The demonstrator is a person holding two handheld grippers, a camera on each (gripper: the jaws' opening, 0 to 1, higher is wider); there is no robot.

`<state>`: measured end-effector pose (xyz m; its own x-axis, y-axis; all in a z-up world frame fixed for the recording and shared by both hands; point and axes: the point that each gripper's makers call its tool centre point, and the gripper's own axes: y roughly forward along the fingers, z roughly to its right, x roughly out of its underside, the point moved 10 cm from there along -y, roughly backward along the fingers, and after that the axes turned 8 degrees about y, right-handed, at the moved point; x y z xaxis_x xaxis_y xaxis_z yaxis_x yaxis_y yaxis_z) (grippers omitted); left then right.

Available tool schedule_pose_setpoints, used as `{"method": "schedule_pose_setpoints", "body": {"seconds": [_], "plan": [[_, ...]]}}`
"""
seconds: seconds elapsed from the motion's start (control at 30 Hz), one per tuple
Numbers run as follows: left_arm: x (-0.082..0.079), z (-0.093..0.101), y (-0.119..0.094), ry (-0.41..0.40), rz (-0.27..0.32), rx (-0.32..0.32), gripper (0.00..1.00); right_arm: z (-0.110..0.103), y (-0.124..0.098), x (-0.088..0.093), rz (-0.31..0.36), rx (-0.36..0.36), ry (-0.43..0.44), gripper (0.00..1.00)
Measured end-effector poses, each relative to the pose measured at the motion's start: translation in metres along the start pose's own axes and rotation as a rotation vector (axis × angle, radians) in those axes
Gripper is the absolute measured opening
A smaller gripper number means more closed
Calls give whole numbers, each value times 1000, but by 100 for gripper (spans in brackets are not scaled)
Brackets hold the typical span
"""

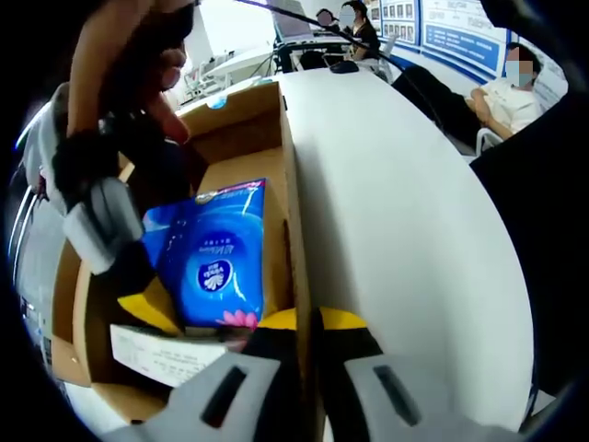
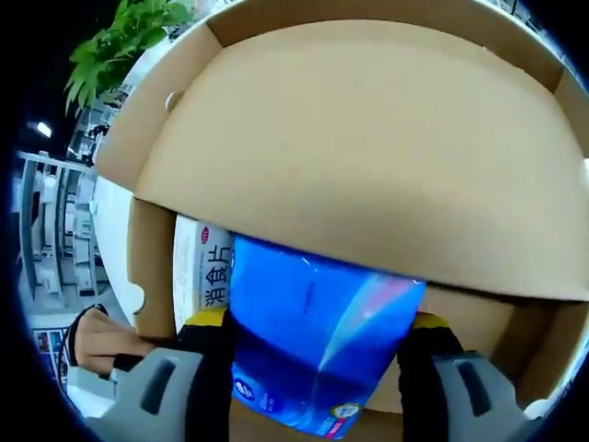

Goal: Operate the shoe box by opening the lid, removing the specified soft item, and placing it in the target area until the item is outside and the box remains undamaged.

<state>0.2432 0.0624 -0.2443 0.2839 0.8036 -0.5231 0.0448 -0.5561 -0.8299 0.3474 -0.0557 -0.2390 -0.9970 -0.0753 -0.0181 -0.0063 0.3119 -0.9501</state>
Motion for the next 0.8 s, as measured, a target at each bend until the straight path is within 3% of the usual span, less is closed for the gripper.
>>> {"method": "schedule_pose_setpoints", "body": {"seconds": [0.27,0.6,0.8], "plan": [[1,1,-1,6,3,5,2,5,1,-7,0,-6,1,73],[0,-2,1,9,3,8,2,12,-2,-2,-6,0,4,73],[1,2,-1,11,2,8,2,37,-12,5,-12,20,39,73]]}}
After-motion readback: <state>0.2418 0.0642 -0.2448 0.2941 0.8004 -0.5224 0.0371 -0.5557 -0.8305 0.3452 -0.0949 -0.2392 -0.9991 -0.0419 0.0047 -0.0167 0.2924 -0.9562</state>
